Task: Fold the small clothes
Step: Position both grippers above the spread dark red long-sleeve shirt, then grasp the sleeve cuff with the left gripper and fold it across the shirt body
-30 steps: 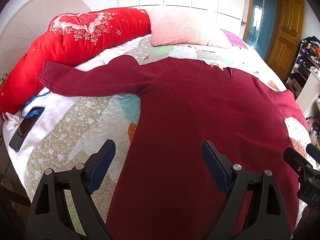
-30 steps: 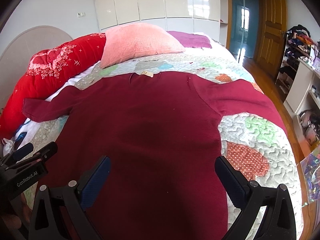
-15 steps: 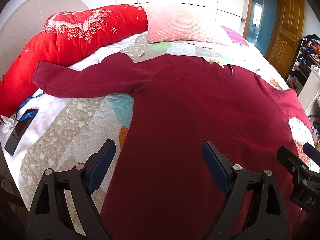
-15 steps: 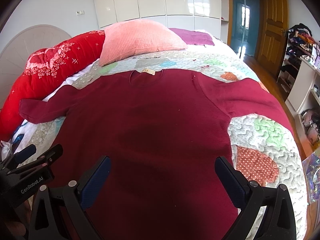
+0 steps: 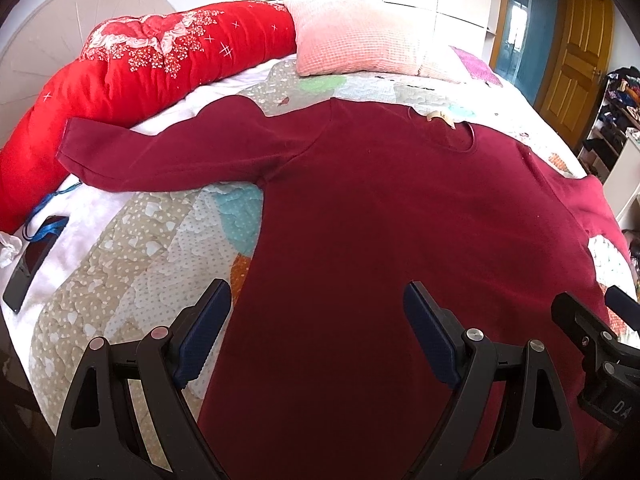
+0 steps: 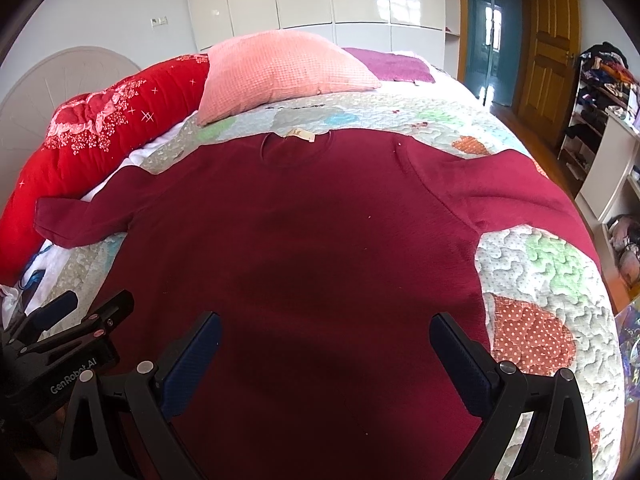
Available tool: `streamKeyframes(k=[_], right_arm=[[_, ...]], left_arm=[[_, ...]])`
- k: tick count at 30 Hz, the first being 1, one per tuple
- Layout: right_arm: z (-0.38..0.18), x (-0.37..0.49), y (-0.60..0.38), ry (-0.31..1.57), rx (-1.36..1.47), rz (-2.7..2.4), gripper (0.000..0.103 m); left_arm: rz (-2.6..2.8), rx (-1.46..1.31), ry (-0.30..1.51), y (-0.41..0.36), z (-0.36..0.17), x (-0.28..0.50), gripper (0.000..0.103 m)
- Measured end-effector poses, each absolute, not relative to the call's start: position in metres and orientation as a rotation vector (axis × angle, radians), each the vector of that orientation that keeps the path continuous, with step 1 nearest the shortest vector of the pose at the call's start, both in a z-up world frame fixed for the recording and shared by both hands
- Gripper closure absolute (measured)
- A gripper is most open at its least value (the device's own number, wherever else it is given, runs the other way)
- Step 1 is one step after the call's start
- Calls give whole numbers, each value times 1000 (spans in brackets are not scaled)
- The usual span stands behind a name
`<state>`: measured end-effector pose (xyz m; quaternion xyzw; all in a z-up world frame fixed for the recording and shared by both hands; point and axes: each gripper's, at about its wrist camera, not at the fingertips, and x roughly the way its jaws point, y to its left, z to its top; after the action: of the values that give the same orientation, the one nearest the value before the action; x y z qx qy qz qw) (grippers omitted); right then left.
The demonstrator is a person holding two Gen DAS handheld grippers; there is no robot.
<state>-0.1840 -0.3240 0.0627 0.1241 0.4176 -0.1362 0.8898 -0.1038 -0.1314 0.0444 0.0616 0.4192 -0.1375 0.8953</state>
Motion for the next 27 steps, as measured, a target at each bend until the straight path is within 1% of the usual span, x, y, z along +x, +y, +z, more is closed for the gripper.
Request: streamKeyframes(k=[19, 23, 27], right_arm=[[62, -170, -319, 873, 233, -280, 0], [59, -169, -319, 885, 232, -276, 0], [58, -164, -315, 886, 221, -265, 0]], left_arm=[[-278, 112, 871, -124, 45, -95, 15], [-269, 62, 897, -107, 46, -84, 15], [-249, -20, 894, -74, 51, -65, 15]])
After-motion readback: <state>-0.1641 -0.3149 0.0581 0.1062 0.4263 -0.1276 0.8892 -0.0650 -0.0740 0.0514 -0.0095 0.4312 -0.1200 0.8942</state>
